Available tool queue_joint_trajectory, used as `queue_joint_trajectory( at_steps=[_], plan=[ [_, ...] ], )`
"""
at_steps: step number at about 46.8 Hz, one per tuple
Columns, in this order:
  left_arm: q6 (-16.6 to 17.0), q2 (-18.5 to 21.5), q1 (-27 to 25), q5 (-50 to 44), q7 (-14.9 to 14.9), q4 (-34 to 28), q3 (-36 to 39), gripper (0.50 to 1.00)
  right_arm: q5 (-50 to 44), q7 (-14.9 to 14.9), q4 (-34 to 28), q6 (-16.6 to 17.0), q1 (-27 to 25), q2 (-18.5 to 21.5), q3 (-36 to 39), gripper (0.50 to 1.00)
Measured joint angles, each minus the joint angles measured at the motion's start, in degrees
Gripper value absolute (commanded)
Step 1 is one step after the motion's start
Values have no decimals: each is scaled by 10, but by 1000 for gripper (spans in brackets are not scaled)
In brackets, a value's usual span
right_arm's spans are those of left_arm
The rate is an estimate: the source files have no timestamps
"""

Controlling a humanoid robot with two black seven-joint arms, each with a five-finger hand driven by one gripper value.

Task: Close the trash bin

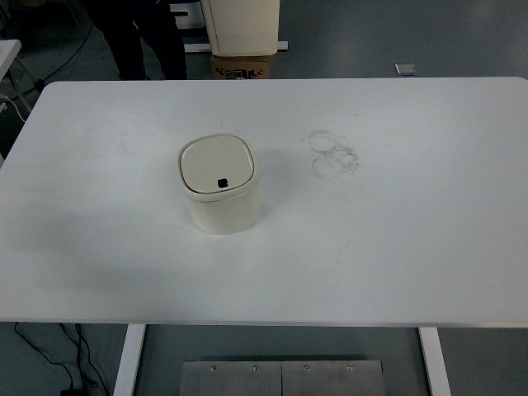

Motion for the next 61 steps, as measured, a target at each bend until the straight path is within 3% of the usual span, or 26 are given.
queue_joint_trajectory(
  at_steps=[21,42,61],
  plan=[
    [-10,-8,4,1,0,0,-15,1000,0,0,0,0,0,0,0,991],
    [-10,-64,8,8,-4,0,-14,1000,0,0,0,0,0,0,0,991],
    [-14,-80,15,19,-6,0,-12,1000,0,0,0,0,0,0,0,991]
  ],
)
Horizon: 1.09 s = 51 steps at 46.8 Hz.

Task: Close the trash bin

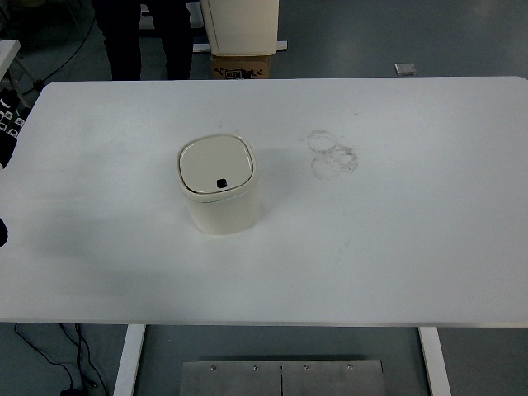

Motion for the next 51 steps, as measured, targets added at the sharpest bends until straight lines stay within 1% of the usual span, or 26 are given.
queue_joint_trajectory(
  at_steps=[12,51],
  plan=[
    [4,-7,2,12,0,0,0,1000,0,0,0,0,0,0,0,991],
    [4,-6,21,12,-1,-1,-1,1000,0,0,1,0,0,0,0,991]
  ],
)
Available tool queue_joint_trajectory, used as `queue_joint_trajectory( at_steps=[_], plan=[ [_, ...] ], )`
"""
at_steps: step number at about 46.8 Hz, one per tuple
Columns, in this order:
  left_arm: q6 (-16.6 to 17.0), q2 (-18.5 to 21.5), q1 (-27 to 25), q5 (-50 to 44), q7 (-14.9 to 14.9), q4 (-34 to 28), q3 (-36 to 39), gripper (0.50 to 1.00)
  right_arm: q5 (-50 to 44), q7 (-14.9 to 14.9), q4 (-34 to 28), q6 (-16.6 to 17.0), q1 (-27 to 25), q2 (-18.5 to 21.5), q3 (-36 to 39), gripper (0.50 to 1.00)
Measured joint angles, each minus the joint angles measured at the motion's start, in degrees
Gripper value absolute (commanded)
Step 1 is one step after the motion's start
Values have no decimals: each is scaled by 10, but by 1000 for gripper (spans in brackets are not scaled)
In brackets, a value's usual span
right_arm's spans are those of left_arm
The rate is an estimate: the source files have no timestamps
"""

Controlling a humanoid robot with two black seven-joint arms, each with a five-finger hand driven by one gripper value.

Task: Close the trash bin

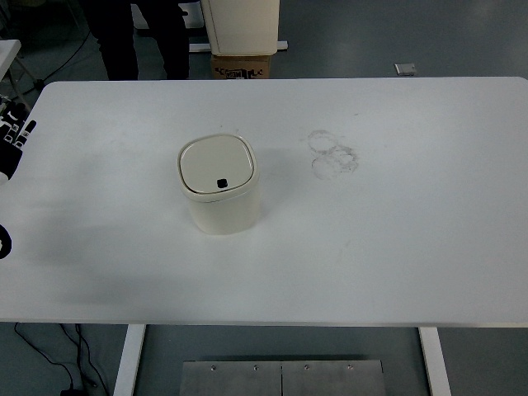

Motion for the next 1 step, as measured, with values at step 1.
queue_joint_trajectory(
  at_steps=[1],
  plan=[
    [0,0,1,0,0,0,0,1000,0,0,0,0,0,0,0,991]
  ],
)
